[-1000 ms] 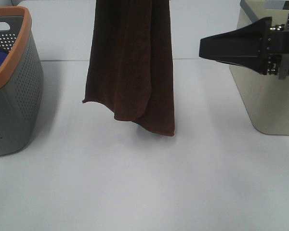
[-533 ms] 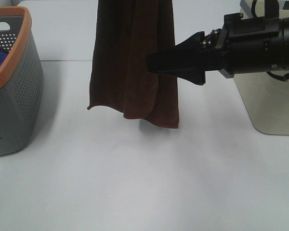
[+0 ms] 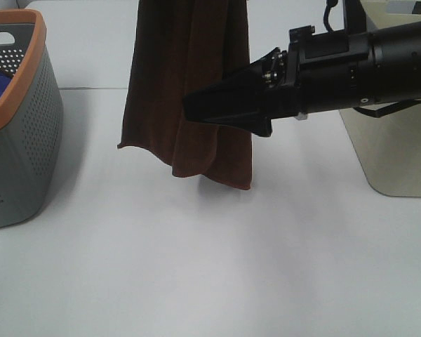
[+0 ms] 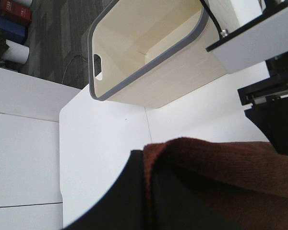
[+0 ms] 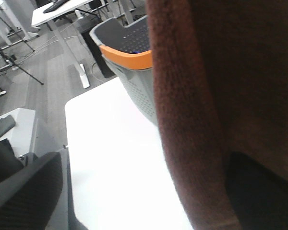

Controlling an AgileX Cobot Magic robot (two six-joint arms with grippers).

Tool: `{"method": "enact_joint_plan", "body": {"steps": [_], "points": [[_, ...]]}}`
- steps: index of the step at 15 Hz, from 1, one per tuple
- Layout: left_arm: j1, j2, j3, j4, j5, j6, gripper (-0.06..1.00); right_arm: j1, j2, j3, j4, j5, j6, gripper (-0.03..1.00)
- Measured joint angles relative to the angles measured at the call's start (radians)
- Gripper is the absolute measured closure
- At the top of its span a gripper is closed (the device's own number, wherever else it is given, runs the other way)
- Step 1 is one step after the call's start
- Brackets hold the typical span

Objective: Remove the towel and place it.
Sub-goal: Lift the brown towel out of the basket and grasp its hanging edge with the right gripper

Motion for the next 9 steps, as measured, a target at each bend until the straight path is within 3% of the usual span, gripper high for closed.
{"method": "enact_joint_plan", "body": {"steps": [3,5,9], "points": [[0.000,0.000,0.000,0.000,0.000,0.000,0.94,0.091,0.019,0.000,-0.004,-0.010,-0.006,0.08],[0.000,0.000,0.000,0.000,0.000,0.000,0.94,0.135,0.055,0.000,0.009,-0.079,-0.033,0.08],[0.000,0.000,0.000,0.000,0.000,0.000,0.94,0.145,0.110,0.000,0.075,-0.200,-0.162,0.09]]}}
